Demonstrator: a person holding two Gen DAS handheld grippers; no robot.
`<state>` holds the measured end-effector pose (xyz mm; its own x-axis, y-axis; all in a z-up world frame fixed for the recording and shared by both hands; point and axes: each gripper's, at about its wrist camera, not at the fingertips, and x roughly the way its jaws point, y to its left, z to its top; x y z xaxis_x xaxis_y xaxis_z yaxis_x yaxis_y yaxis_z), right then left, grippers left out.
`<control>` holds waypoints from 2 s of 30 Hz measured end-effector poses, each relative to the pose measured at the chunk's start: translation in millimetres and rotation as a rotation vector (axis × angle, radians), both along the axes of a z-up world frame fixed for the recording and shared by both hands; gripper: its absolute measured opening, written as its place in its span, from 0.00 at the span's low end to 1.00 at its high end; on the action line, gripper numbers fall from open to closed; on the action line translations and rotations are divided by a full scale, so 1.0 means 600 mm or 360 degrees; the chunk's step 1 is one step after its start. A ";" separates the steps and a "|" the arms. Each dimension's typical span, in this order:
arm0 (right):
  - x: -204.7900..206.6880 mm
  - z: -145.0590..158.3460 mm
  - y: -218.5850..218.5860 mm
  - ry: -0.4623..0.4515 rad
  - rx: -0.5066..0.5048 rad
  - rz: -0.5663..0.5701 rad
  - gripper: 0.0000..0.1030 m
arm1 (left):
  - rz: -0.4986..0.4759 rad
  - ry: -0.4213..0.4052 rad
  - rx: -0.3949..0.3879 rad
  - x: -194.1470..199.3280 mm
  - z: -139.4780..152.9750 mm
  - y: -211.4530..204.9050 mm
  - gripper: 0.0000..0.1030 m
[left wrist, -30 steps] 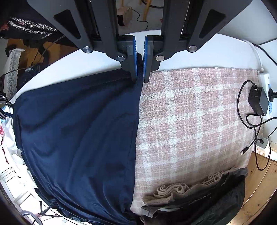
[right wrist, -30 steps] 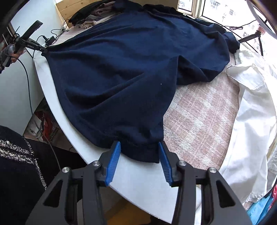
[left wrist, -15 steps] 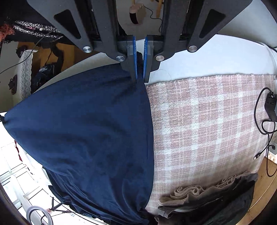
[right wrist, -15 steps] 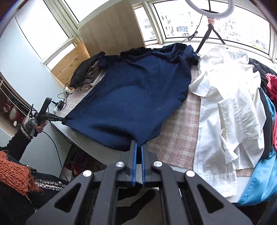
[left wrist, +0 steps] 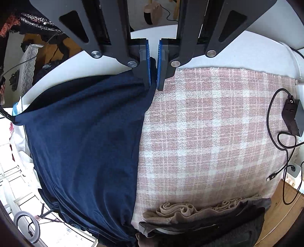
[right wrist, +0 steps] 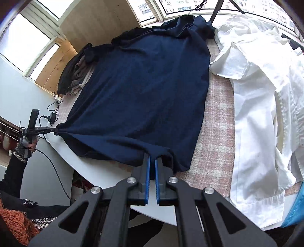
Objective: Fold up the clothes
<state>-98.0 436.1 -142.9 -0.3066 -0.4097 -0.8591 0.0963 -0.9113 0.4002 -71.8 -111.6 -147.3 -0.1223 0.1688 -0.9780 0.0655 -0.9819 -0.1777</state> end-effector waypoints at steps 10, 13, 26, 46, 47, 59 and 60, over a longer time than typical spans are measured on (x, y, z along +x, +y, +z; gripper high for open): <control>0.011 0.008 0.048 0.0076 -0.0145 -0.0212 0.21 | -0.0061 -0.0052 -0.0039 -0.056 -0.009 0.054 0.05; 0.029 0.016 0.036 0.0096 -0.0015 -0.0143 0.21 | -0.0075 -0.0062 -0.0040 -0.053 -0.008 0.050 0.05; -0.029 -0.004 -0.088 0.0229 0.0533 0.0318 0.32 | -0.0126 -0.0085 -0.0053 -0.055 0.005 0.033 0.05; 0.113 0.187 -0.012 0.0418 0.0404 0.0061 0.04 | -0.0026 0.0107 0.0081 -0.013 0.114 -0.048 0.04; 0.121 0.185 -0.009 0.0417 0.0420 0.0045 0.04 | -0.0029 0.0105 0.0079 -0.016 0.113 -0.013 0.02; 0.127 0.038 -0.006 0.0099 0.0385 0.0017 0.04 | -0.0060 -0.0042 0.0106 0.038 0.006 0.159 0.10; 0.126 0.040 -0.009 0.0104 0.0389 0.0026 0.04 | -0.0058 -0.0058 0.0105 0.039 0.000 0.164 0.11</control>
<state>-22.5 430.5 -118.9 -0.3599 -0.1977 -0.9118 0.1303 -0.9784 0.1607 -48.6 -13.2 -147.5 -0.0794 0.2368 -0.9683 0.0376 -0.9700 -0.2402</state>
